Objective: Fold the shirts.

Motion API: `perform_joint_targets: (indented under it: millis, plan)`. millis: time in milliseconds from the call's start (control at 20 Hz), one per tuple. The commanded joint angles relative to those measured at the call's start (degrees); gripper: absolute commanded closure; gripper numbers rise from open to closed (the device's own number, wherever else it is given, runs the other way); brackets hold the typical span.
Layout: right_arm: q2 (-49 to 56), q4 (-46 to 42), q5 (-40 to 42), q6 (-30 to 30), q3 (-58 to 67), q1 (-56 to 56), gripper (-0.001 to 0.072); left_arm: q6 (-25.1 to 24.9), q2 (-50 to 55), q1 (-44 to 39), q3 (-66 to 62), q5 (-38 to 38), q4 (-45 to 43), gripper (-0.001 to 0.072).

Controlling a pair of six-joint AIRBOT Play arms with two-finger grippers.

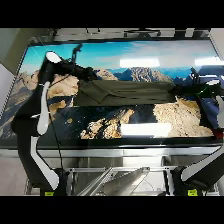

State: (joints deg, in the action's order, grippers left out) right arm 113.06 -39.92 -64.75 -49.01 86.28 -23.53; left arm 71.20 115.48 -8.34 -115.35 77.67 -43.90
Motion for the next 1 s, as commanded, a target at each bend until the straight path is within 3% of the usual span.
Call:
perform_joint_targets:
  millis: [0,150,450,700,800,950]
  plan:
    - [-2.2,2.2,-4.4,-1.7,1.6,0.1,0.0697,3.0,6.0,-7.5,0.0,-6.9,0.1,0.0692]
    - [-5.7,3.3,-10.2,-4.9,4.7,0.2,0.0697,5.8,11.0,-12.5,0.0,-14.0,0.6,0.0693]
    - [-12.9,21.3,-19.0,-5.1,5.6,3.2,0.0696,11.3,14.7,-17.1,-0.5,-25.2,0.9,0.0699]
    - [-16.0,24.7,-20.7,-7.4,5.6,9.9,0.0696,11.4,17.4,-17.0,-3.5,-25.8,6.8,0.0699]
    - [-16.6,24.8,-20.6,-8.1,5.6,12.2,0.0696,10.5,15.9,-16.3,-2.6,-23.5,9.9,0.0698]
    - [-16.7,24.8,-17.9,-9.5,5.6,15.6,0.0696,4.9,9.7,-13.4,-2.2,-14.1,18.8,0.0698]
